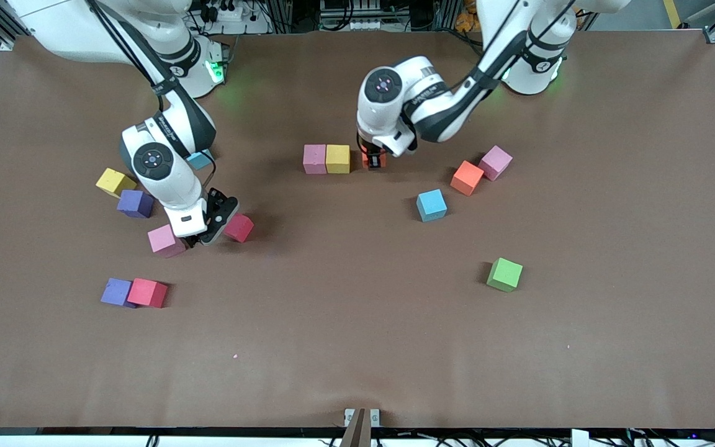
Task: Form number 2 with 11 blocks
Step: 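Place orange beside yellow with the left gripper while the right gripper grasps pink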
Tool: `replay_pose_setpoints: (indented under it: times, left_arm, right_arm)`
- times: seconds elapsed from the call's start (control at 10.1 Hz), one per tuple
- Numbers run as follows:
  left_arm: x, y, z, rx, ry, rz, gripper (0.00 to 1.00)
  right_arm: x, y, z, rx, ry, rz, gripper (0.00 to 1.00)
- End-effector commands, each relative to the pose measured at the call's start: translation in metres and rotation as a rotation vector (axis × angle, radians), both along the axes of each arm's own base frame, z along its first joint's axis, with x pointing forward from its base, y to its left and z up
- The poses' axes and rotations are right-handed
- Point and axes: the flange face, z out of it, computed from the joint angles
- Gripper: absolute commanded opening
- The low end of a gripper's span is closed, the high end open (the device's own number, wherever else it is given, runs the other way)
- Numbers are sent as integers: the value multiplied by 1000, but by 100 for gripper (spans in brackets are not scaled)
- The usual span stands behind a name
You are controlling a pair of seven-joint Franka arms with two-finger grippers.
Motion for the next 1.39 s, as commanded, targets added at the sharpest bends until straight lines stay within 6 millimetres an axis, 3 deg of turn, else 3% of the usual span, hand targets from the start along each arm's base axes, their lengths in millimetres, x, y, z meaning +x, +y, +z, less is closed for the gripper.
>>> replay_pose_setpoints:
  times: [0.0, 0.2, 0.89, 1.29]
  left_arm:
    - [-4, -3, -15, 10, -75, 42, 43]
    - [-6, -4, -27, 25, -97, 46, 43]
    - [-8, -17, -36, -4, -84, 80, 43]
    - [-19, -28, -38, -6, -80, 74, 43]
  right_arm:
    - [-5, 18, 5, 17, 9, 26, 100]
    - [-9, 34, 6, 48, 12, 26, 100]
    - [-11, 34, -7, 61, 31, 22, 100]
    - [-9, 34, -28, 99, 17, 35, 100]
